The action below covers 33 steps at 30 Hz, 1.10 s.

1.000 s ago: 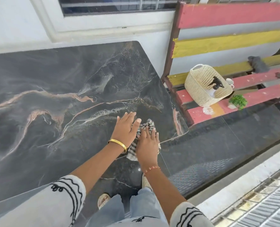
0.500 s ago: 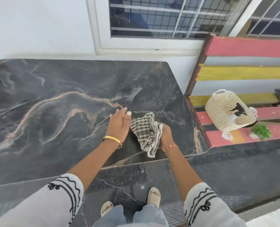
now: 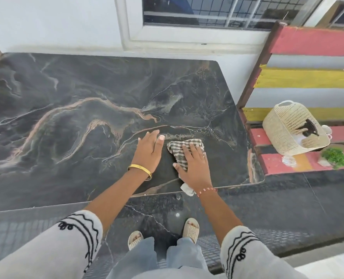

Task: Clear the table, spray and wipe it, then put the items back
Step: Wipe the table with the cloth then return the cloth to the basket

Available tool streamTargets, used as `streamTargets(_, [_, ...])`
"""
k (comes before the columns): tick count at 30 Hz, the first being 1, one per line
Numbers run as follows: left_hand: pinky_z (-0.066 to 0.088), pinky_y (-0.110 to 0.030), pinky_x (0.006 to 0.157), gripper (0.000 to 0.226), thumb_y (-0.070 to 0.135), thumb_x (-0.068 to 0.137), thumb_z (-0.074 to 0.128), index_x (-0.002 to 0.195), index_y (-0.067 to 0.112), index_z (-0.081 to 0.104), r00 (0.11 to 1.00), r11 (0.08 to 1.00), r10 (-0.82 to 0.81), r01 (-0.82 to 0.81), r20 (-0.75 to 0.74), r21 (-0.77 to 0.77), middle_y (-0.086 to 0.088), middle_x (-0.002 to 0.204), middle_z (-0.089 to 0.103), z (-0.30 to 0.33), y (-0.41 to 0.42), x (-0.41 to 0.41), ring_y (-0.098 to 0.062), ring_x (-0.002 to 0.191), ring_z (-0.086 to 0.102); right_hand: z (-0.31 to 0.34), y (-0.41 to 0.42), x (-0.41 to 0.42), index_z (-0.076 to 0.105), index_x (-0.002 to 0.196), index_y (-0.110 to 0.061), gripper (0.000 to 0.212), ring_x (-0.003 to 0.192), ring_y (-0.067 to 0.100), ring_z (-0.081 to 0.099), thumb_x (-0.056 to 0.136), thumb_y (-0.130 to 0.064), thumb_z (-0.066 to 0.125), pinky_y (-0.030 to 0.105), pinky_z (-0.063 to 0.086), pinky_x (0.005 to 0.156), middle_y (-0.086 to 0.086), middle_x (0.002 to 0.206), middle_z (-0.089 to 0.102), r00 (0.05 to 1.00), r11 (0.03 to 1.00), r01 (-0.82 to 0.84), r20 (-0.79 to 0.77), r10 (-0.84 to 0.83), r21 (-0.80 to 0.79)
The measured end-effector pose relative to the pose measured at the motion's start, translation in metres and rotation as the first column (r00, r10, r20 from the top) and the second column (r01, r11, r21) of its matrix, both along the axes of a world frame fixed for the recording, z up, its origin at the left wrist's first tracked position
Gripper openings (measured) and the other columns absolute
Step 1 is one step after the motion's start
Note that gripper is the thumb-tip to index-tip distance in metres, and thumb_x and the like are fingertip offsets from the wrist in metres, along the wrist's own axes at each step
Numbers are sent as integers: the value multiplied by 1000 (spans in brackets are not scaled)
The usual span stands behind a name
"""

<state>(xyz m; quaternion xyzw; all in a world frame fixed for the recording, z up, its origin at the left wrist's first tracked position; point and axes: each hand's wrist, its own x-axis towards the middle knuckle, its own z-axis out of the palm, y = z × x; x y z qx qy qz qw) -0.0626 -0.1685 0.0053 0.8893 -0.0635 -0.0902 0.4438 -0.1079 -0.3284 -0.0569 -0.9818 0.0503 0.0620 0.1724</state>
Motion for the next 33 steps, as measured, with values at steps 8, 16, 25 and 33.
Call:
streamTargets(8, [9, -43, 120, 49, 34, 99, 24, 139, 9, 36, 997, 997, 65, -63, -47, 40, -10, 148, 37, -17, 34, -3, -23, 142, 24, -2, 84, -2, 22, 149, -19, 65, 147, 27, 2, 92, -44, 42, 47, 1, 119, 13, 158, 9, 988, 987, -157, -15, 156, -27])
streamTargets(16, [13, -41, 119, 54, 38, 97, 23, 137, 6, 38, 996, 995, 89, -88, -26, 44, -12, 145, 40, -21, 54, -8, -24, 140, 29, -11, 85, -30, 55, 129, -19, 57, 128, 29, 50, 79, -41, 39, 52, 32, 106, 12, 134, 56, 774, 779, -616, 93, 626, -115])
streamTargets(25, [4, -41, 120, 48, 32, 99, 24, 140, 8, 35, 998, 999, -39, 39, -49, -5, -10, 148, 36, -13, 0, -26, -22, 142, 24, -6, 9, -62, 64, 119, -16, 54, 113, 27, 63, 66, -25, 68, 46, 53, 90, 13, 120, 66, 804, 782, -561, 47, 593, -272])
streamTargets(33, [14, -39, 119, 49, 33, 99, 25, 140, 8, 36, 980, 981, -180, 172, -80, -91, -9, 148, 37, 1, -44, -44, -21, 140, 28, 53, -41, -56, 54, 118, -18, 39, 63, 16, 57, 80, -17, 61, 26, 47, 63, 6, 89, 66, 928, 831, 369, -127, -349, 416])
